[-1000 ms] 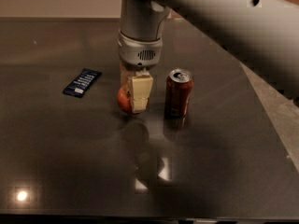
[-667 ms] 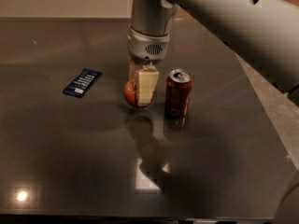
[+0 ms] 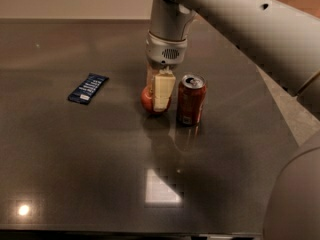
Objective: Move apple near coke can
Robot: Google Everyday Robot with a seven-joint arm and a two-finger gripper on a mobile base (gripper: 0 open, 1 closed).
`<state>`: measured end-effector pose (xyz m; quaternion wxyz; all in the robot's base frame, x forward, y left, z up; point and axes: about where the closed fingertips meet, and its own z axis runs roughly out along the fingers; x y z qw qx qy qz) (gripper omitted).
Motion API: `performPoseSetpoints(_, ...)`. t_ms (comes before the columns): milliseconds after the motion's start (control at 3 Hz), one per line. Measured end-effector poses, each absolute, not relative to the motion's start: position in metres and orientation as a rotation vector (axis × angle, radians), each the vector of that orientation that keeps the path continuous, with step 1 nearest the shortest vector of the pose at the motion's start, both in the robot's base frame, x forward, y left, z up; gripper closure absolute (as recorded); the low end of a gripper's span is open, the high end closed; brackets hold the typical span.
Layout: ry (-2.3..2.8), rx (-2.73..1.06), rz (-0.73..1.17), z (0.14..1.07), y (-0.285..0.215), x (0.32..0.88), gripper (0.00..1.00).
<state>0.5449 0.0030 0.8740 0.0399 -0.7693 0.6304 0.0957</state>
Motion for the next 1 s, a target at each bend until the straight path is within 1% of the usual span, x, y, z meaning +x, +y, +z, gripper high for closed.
performPoseSetpoints(333,1.962,-2.358,0.308,0.862,-0.002,0.546,0.12)
performPoseSetpoints(667,1.973,-2.358,0.317,0.857,-0.004,0.546,0.0)
performPoseSetpoints(1000,1.928,-2.367,0.314,0.875,0.003,0.545,0.0)
